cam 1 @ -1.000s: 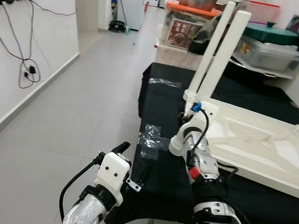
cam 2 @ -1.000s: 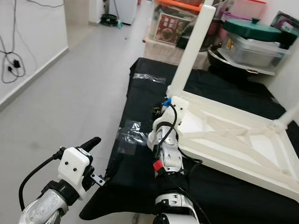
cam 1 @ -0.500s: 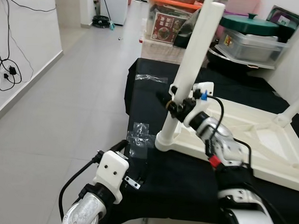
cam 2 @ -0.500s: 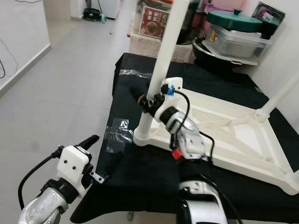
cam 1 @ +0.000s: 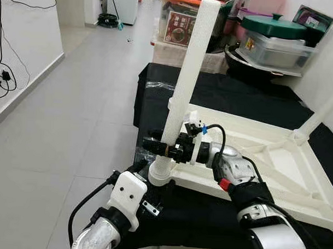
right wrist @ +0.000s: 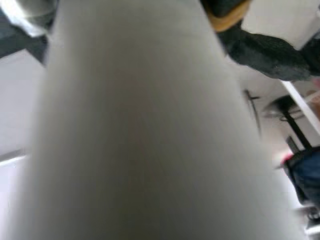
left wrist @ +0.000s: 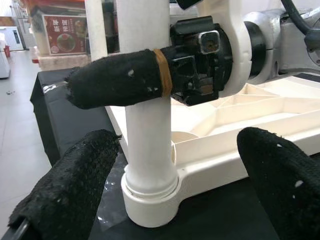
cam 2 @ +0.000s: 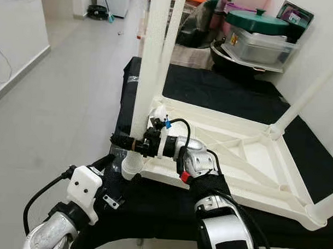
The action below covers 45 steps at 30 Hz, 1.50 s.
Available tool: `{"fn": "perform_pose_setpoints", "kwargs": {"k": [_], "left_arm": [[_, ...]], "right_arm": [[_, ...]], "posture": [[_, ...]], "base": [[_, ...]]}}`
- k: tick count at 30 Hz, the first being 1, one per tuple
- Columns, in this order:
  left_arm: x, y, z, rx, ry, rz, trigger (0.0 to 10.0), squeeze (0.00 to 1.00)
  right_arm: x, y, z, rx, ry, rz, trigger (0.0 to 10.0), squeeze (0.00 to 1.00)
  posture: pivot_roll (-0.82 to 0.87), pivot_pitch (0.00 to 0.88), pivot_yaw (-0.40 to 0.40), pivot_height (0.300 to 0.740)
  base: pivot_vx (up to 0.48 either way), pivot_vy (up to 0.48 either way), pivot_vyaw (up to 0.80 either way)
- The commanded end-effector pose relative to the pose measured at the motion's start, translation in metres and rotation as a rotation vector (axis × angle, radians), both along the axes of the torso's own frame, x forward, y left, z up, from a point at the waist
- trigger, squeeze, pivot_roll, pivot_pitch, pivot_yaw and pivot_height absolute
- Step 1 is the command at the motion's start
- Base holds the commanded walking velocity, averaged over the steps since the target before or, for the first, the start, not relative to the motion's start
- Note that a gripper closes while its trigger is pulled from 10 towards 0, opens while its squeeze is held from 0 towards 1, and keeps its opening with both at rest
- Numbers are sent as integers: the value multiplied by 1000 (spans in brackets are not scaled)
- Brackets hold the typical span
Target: Building children table
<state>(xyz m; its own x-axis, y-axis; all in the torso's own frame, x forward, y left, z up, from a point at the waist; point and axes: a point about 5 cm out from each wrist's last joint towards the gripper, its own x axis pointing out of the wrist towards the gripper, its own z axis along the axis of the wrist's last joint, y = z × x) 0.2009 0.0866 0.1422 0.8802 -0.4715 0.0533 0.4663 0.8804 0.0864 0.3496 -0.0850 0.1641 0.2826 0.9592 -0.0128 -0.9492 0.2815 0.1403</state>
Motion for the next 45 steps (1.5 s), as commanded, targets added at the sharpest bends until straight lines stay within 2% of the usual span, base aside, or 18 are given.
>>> {"fn": "perform_pose_setpoints", "kwargs": {"k": [1,6,9,11,14,17,20,21,22,23,24,29,30,35,36,37,39,45], "left_arm": [[-2,-2,2,-9,-6,0,10000,0],[-2,-2,1,-9,-4,0,10000,0],[-1,-2,0,-5,-3,-6,10000,0],[-1,-2,0,-5,-3,-6,10000,0],[1,1,0,2,-5,-3,10000,0],[1,2,0,5,-6,-1,10000,0],[2,2,0,7,-7,-3,10000,0],[2,2,0,8,-8,-3,10000,0],[2,2,0,8,-8,-3,10000,0],[2,1,0,8,-8,-3,10000,0],[2,1,0,7,-8,-2,10000,0],[2,1,0,7,-8,-1,10000,0],[2,1,0,6,-7,-1,10000,0],[3,1,0,4,-8,-1,10000,0],[3,1,0,4,-9,-2,10000,0],[3,1,0,4,-9,-2,10000,0],[3,0,0,5,-9,-4,10000,0],[2,-4,3,6,-22,-20,10000,0]], "right_arm": [[1,3,-18,-51,62,-85,0,0],[14,-6,-17,-65,30,-340,0,0],[29,-33,-22,-92,63,-901,0,0],[29,-33,-22,-92,63,-901,0,0],[11,-65,-35,-119,151,-1509,0,0],[-4,-56,-42,-103,222,-1604,0,0],[-7,-40,-44,-61,264,-1571,706,0],[-5,-30,-44,-18,284,-1529,7765,0],[-5,-30,-44,-18,284,-1529,7765,0],[-2,-23,-42,22,290,-1483,10000,0],[1,-13,-36,89,271,-1388,10000,1000],[7,-3,-18,187,215,-1255,10000,1000],[7,-4,-13,187,197,-1247,10000,0],[7,-3,-3,197,125,-1088,10000,0],[3,-5,-1,175,87,-864,10000,0],[3,-5,-1,175,87,-864,10000,0],[-9,-18,-5,86,77,-421,10000,0],[-14,-28,-14,-38,101,-113,10000,0]], "posture": [[170,0,-184,740],[157,0,-178,740],[156,0,-178,740],[156,0,-178,740],[157,0,-173,740],[157,0,-168,740],[162,0,-169,740],[160,0,-168,740],[160,0,-168,740],[160,0,-169,740],[156,0,-170,740],[154,0,-169,740],[154,0,-170,740],[152,0,-168,740],[148,0,-168,740],[148,0,-168,740],[142,0,-170,740],[163,0,-180,740]], "base": [[0,0,0],[0,0,0],[0,0,0],[0,0,0],[0,0,0],[0,0,0],[0,0,0],[0,0,0],[0,0,0],[0,0,0],[0,0,0],[0,0,0],[0,0,0],[0,0,0],[0,0,0],[0,0,0],[0,0,0],[0,0,0]]}}
